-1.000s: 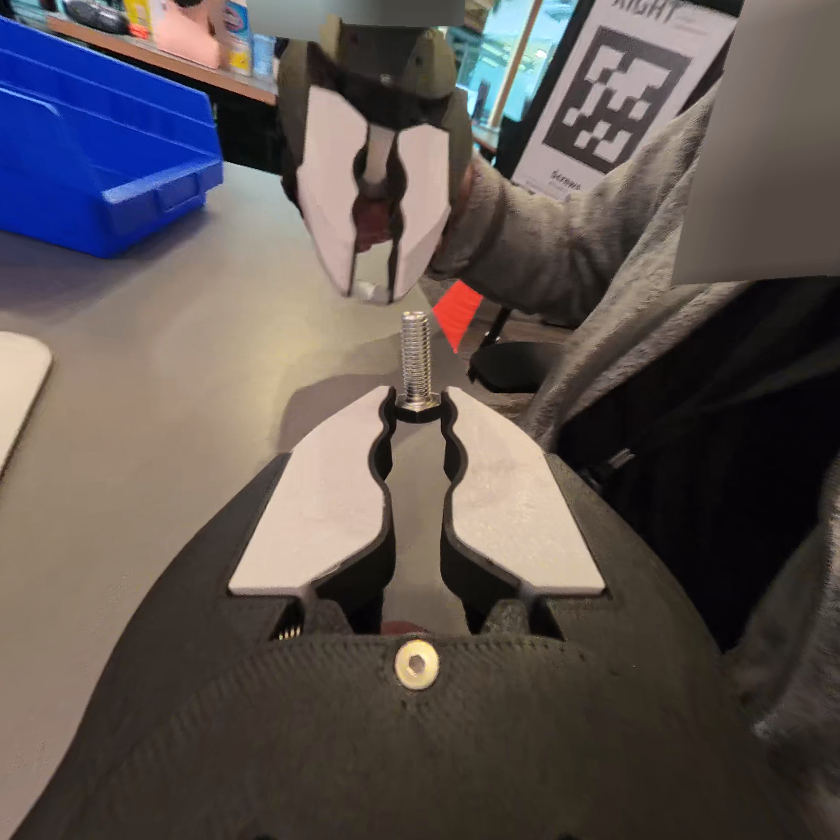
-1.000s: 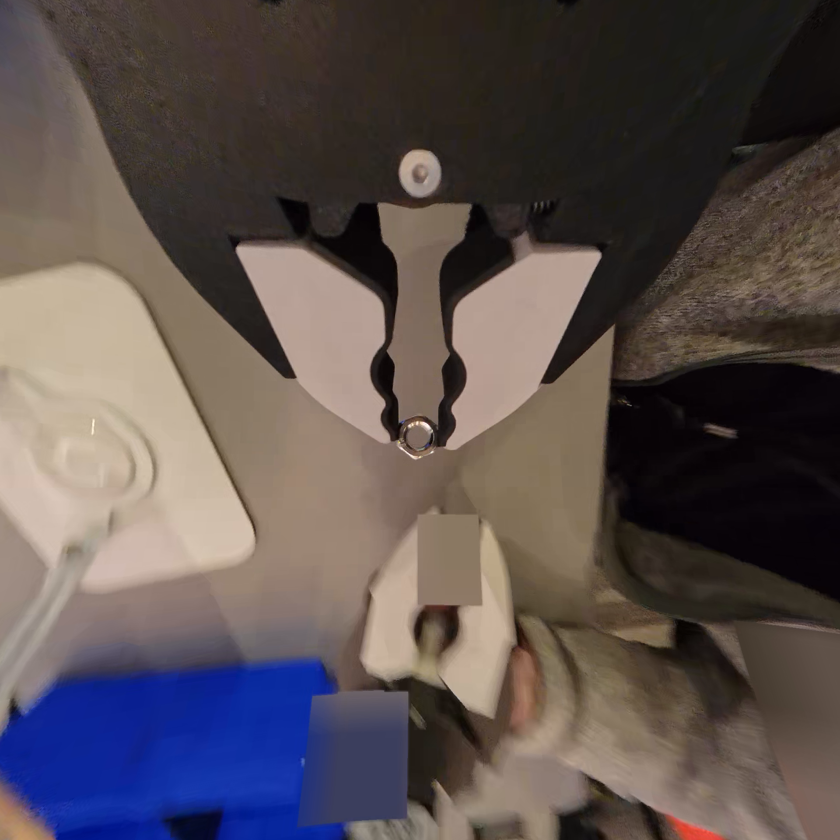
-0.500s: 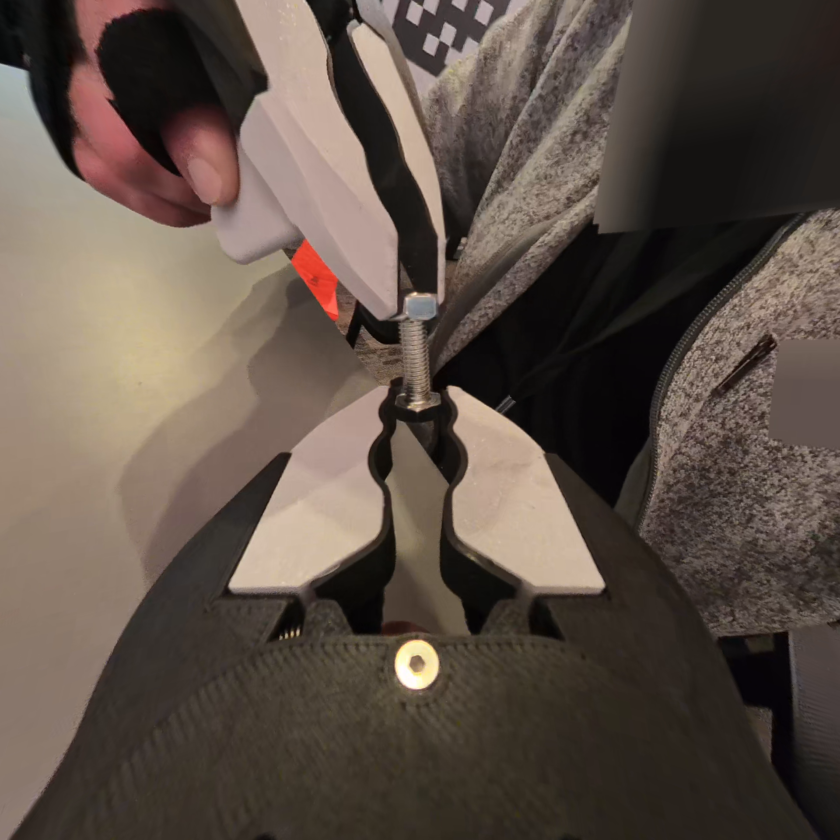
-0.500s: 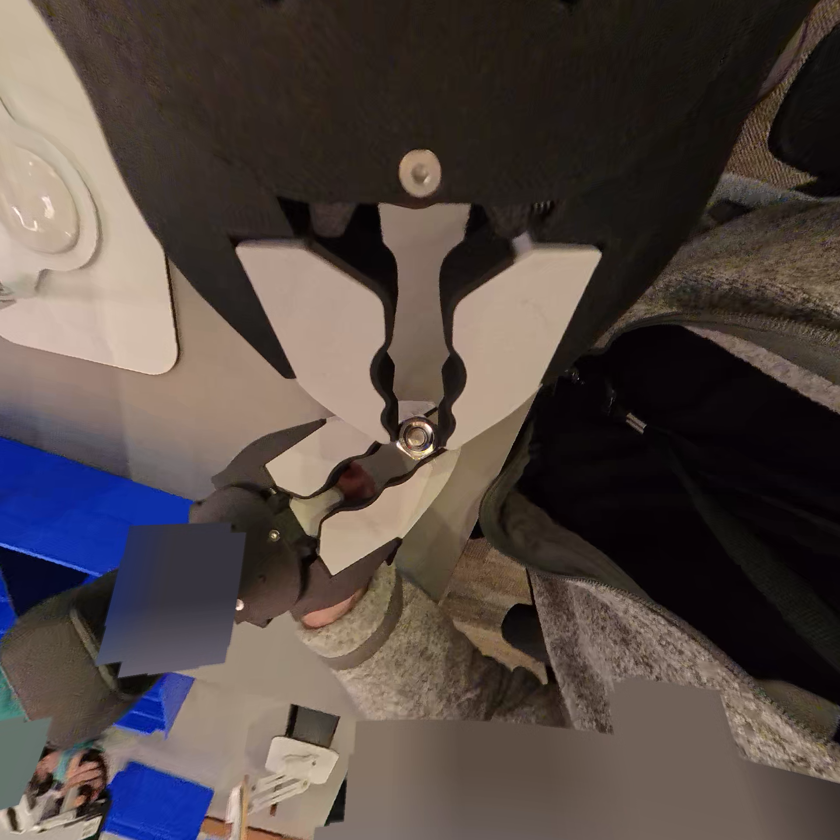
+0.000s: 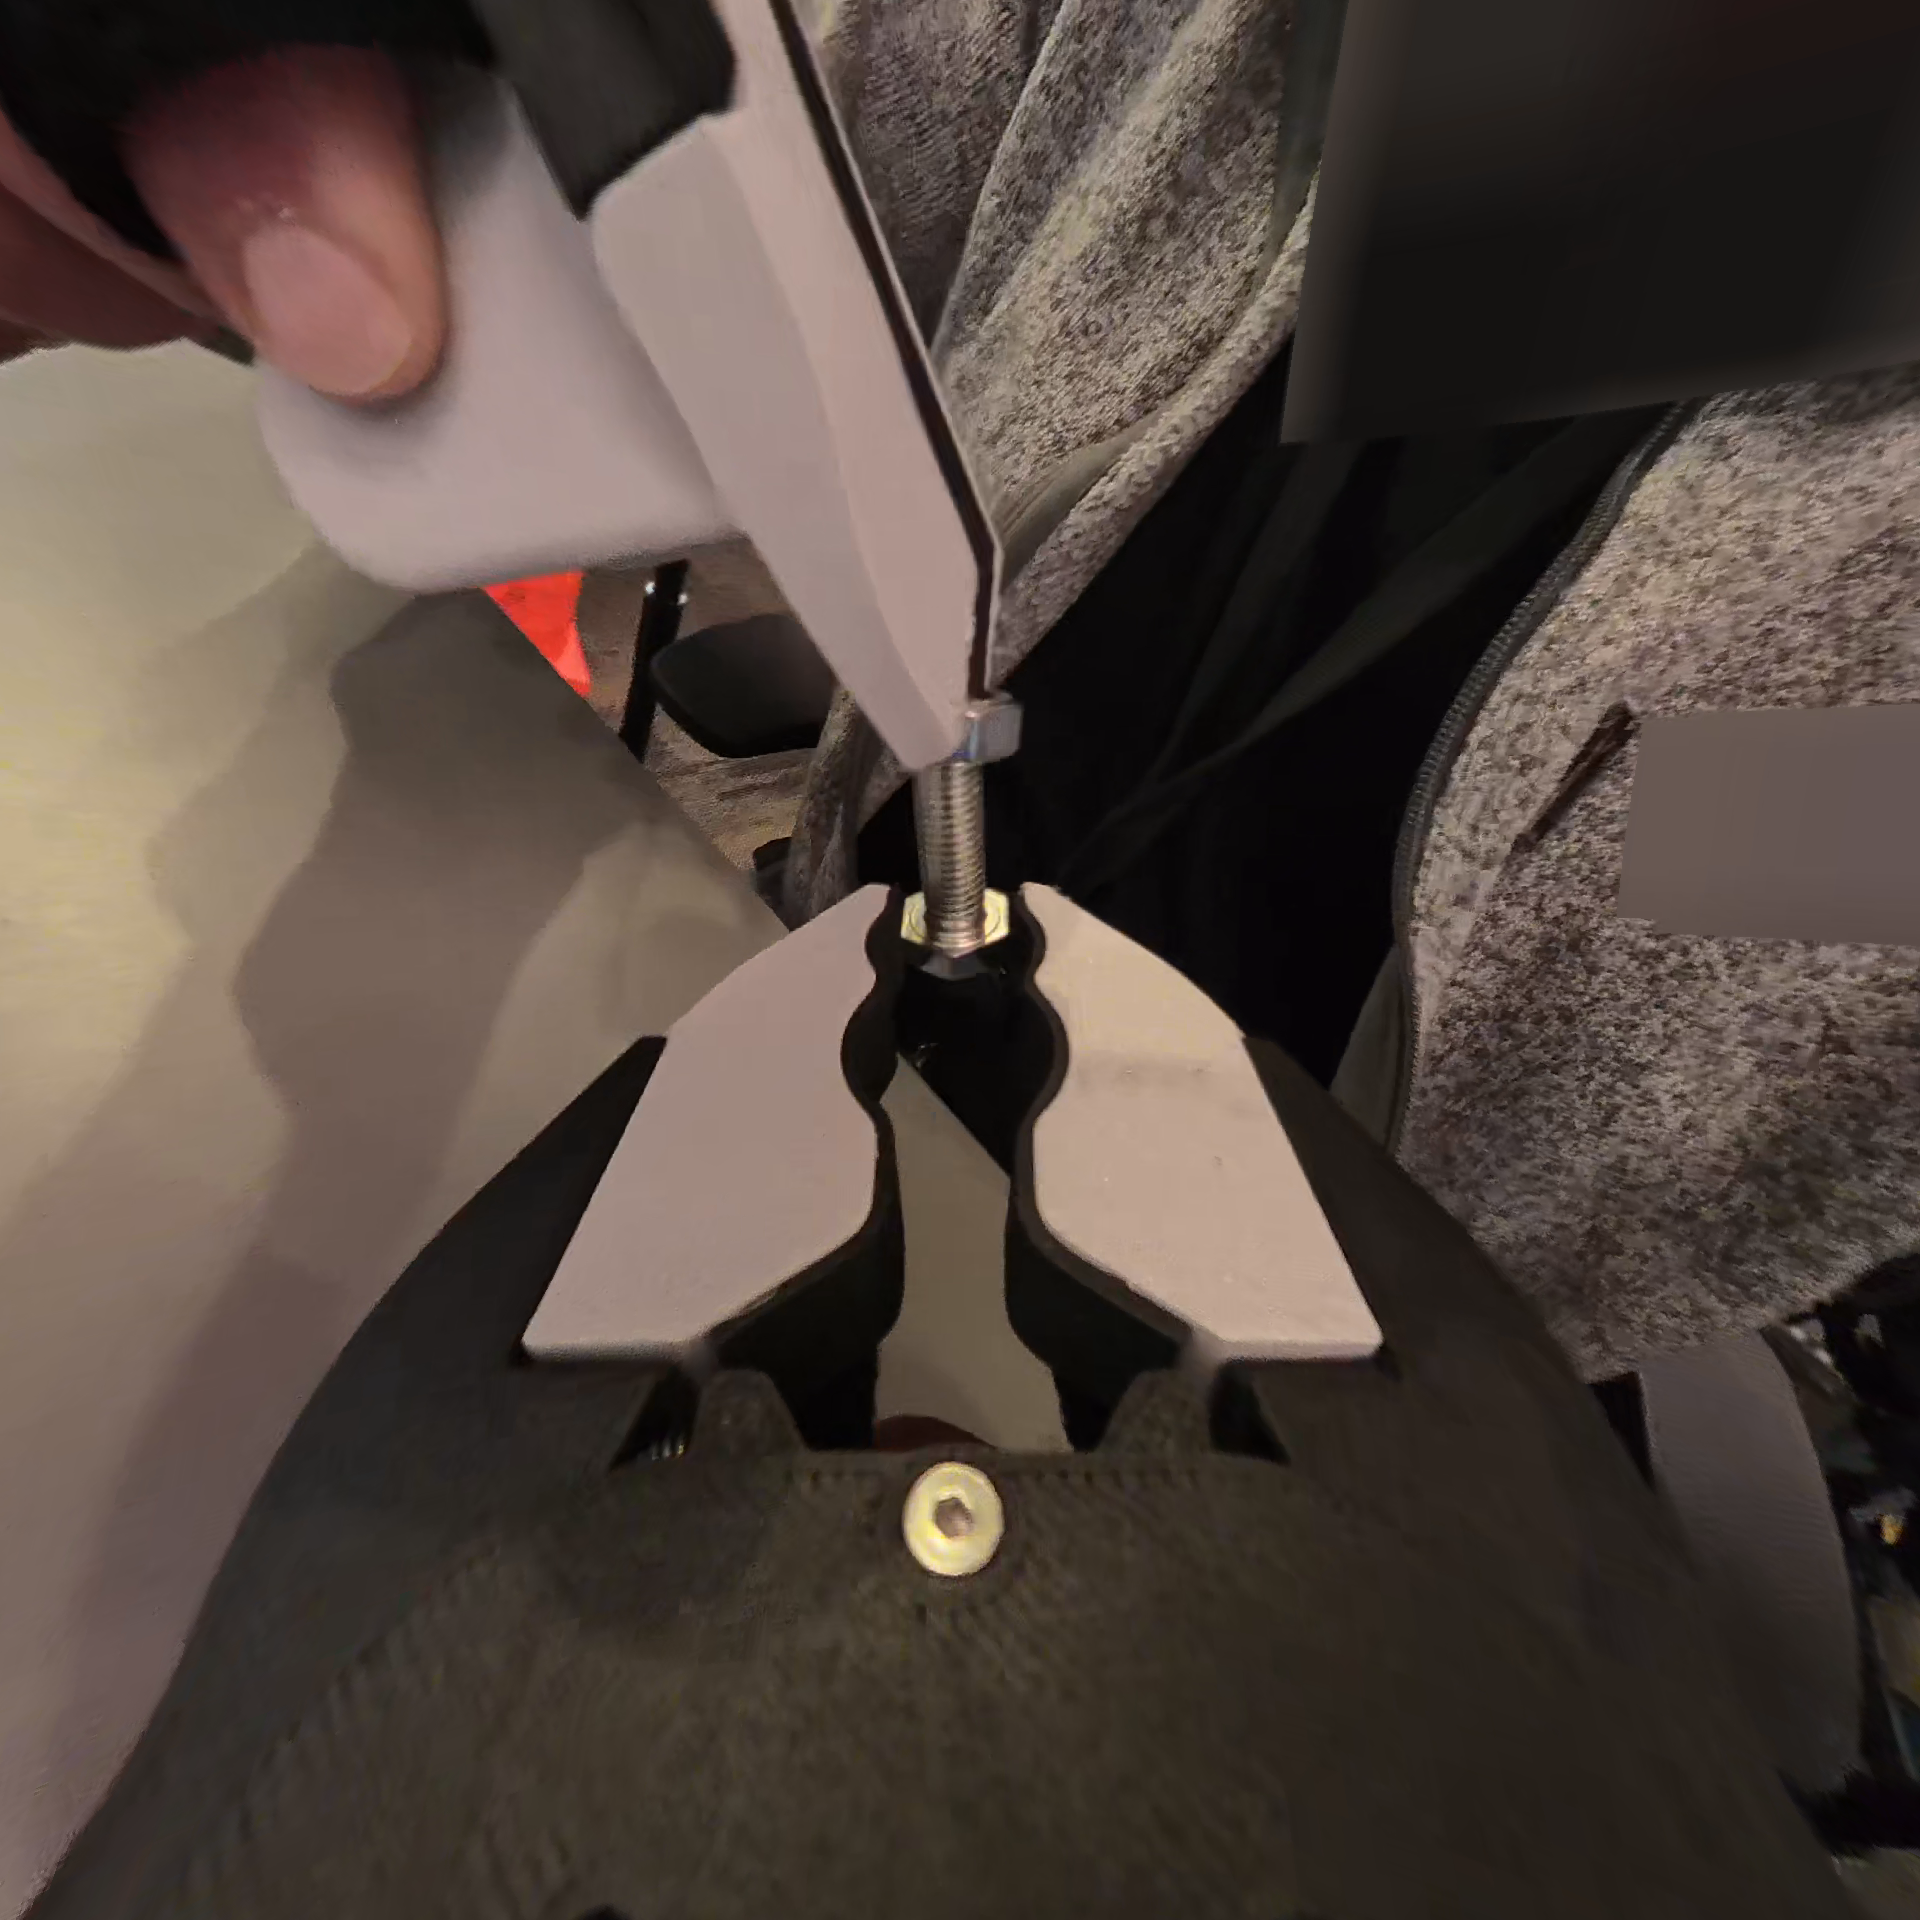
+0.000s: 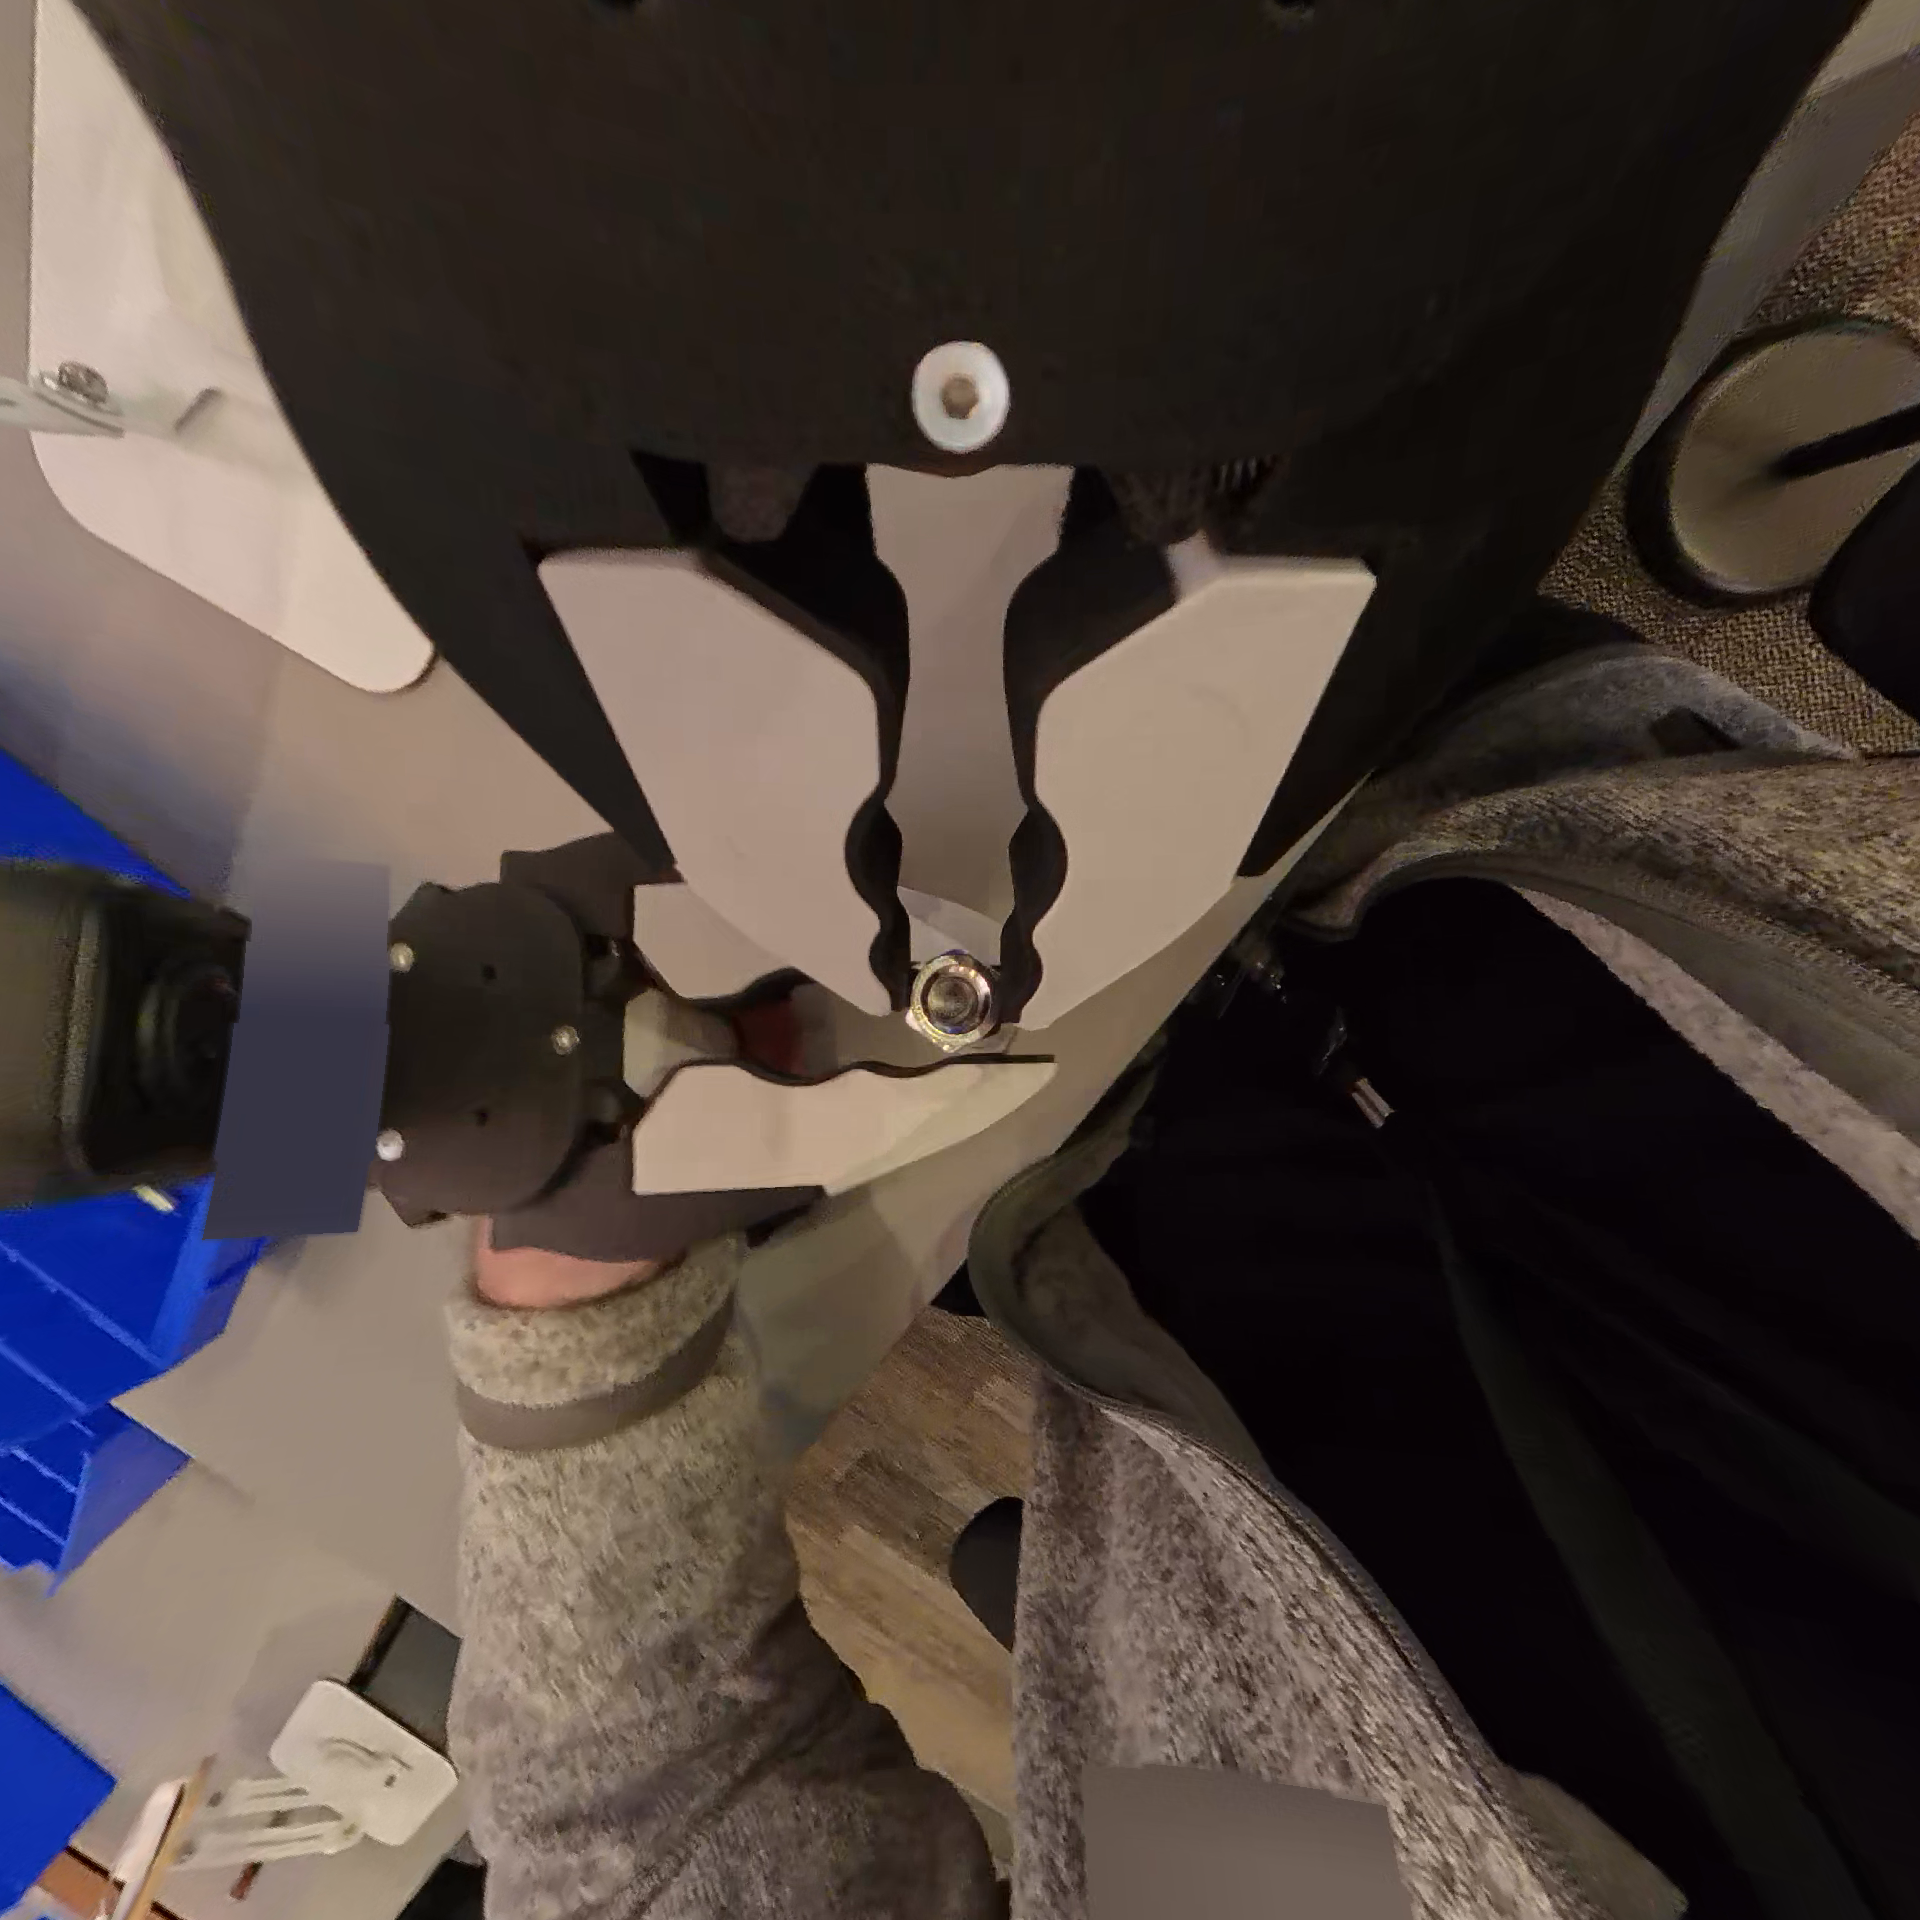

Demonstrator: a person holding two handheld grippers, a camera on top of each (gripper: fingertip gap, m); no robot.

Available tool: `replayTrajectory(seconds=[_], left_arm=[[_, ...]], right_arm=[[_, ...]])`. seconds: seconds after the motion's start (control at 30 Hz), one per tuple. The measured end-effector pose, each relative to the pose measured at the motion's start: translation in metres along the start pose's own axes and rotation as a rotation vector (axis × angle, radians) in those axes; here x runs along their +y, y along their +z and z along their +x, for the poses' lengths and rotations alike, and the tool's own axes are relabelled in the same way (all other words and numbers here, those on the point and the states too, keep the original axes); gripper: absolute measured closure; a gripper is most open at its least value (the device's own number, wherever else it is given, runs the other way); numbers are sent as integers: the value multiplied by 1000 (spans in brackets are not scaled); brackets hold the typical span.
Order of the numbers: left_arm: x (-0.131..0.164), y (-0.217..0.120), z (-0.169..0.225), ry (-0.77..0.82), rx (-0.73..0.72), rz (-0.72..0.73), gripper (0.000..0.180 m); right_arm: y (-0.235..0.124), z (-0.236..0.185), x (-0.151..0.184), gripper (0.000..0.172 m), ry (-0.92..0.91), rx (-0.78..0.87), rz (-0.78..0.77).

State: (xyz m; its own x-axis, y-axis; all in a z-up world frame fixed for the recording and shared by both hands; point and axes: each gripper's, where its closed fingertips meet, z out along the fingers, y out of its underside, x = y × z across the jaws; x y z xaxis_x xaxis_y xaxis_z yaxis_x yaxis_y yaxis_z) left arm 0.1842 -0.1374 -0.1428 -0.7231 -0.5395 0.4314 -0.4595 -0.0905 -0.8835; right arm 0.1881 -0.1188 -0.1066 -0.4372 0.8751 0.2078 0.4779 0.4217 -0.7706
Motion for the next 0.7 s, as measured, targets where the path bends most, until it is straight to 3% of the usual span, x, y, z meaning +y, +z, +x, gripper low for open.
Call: replayTrajectory(seconds=[0.23, 0.57, 0.7], left_arm=[[5, -10, -21, 16, -159, -72, 163], [12, -15, -31, 45, -233, -233, 163], [8, -20, -36, 42, -268, -206, 163]], right_arm=[[-4, 7, 17, 155, 74, 45, -59], [-3, 5, 27, 154, 91, 24, -116], [-7, 9, 29, 155, 97, 65, -114]])
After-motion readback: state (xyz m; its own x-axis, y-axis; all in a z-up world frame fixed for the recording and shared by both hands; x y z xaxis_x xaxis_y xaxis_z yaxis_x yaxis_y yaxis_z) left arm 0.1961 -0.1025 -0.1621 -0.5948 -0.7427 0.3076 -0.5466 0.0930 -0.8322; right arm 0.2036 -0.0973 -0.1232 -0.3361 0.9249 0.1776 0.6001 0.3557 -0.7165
